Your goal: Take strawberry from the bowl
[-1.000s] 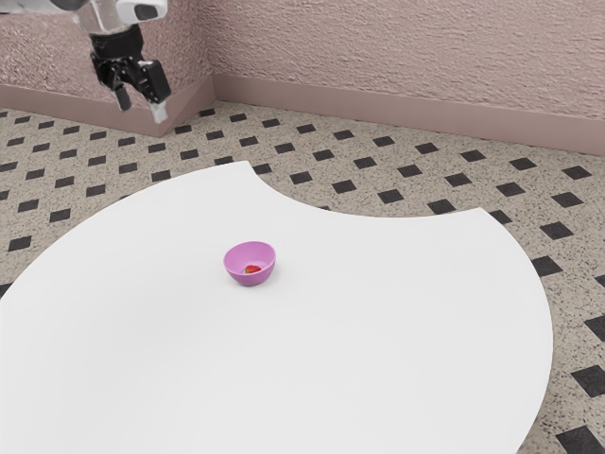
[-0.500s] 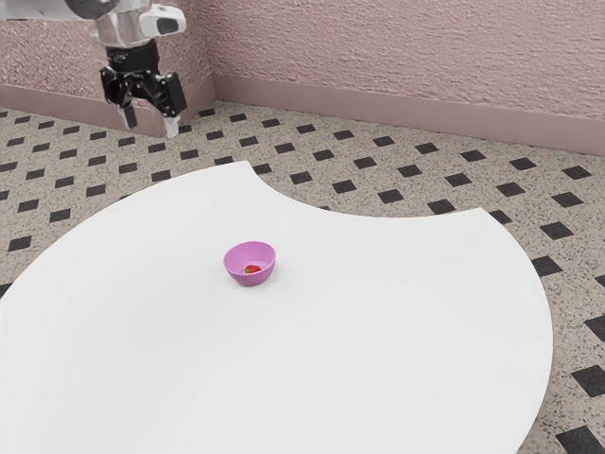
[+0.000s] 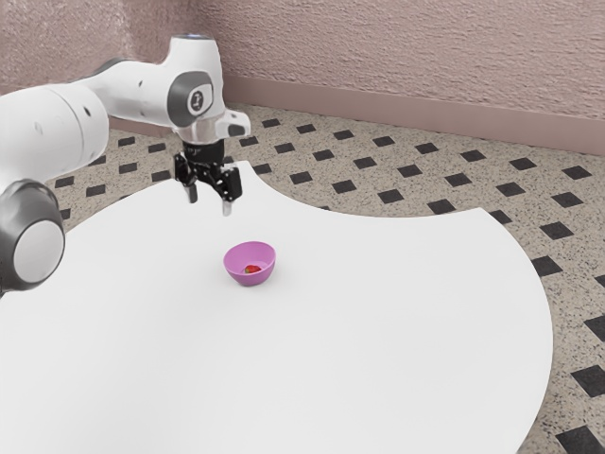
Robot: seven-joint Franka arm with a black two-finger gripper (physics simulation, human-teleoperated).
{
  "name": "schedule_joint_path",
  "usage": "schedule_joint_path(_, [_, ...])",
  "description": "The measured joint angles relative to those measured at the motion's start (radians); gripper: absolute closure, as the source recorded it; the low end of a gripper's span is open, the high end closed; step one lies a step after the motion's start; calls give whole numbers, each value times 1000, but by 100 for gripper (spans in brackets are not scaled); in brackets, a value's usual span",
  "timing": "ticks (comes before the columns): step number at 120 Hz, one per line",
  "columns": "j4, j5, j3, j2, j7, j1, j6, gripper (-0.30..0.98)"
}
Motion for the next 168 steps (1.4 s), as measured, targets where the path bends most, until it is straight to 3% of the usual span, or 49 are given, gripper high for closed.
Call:
schedule_joint_path(36, [7, -1, -4, 57, 71, -1, 58, 0])
schedule_joint_path(56, [-1, 3, -69, 65, 142, -2, 65, 0])
schedule_joint_path(80, [6, 11, -109, 107, 235, 2, 39, 16])
schedule_joint_path(116, [104, 135, -233, 188, 371, 109, -53, 32])
schedule_joint_path(131, [243, 184, -240, 290, 413, 115, -108, 34])
schedule_joint_path(168, [345, 207, -270, 378, 484, 121, -93, 35])
